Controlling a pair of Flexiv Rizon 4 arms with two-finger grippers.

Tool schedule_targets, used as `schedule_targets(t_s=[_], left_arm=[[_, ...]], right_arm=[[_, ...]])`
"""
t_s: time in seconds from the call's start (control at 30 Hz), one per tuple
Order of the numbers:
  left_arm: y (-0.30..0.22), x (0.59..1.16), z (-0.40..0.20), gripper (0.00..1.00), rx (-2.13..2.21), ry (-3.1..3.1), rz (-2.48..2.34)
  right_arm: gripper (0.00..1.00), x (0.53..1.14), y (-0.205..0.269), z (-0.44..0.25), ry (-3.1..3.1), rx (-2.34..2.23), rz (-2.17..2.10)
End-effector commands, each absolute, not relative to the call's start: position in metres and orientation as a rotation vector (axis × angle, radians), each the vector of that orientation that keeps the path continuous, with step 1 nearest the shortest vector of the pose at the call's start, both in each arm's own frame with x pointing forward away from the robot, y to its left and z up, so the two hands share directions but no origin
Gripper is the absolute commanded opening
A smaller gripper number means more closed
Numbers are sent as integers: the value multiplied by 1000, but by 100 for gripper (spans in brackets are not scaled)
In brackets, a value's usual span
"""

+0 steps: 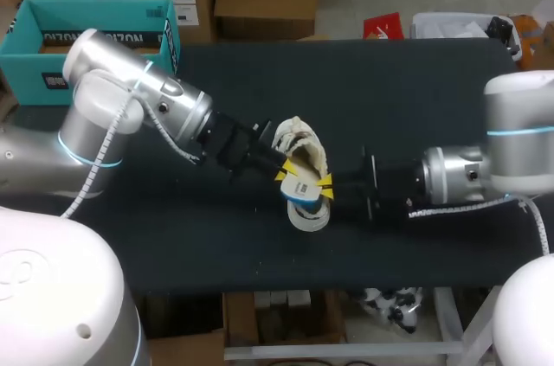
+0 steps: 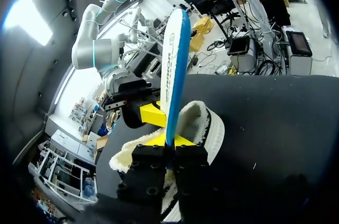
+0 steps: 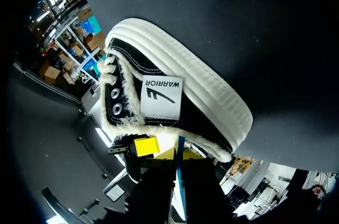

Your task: Open the shoe tongue, take the insole out of the shoe, put the insole back into the shoe, and pack the shoe into the shoebox

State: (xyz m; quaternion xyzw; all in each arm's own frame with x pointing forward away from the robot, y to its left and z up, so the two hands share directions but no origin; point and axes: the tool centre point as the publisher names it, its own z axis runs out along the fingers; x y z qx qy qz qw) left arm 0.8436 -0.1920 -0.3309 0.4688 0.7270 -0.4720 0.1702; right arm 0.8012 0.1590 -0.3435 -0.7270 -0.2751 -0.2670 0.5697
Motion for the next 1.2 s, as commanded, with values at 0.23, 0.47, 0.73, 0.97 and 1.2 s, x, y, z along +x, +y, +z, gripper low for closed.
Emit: schedule_targets(t_s=[0.23,0.47,0.73,0.97,1.2], left_arm=[[-197,858,-348,0,1286,2083,-1331],[-191,851,-338,41,1280,2066,-1355],[-185,826,-323,33,1298,1980,-1389],[-190,824,-325,0,1324,1967,-1385],[-193,830,-329,0,1311,1979,-1377]], right_arm=[[0,824,164,-353,-675,-1708,-618],[0,823,162,-352,-672,-1714,-622],[0,820,158,-354,-656,-1721,-627],[0,821,157,-354,-652,-1724,-618],[58,810,159,-343,-670,-1733,-613]])
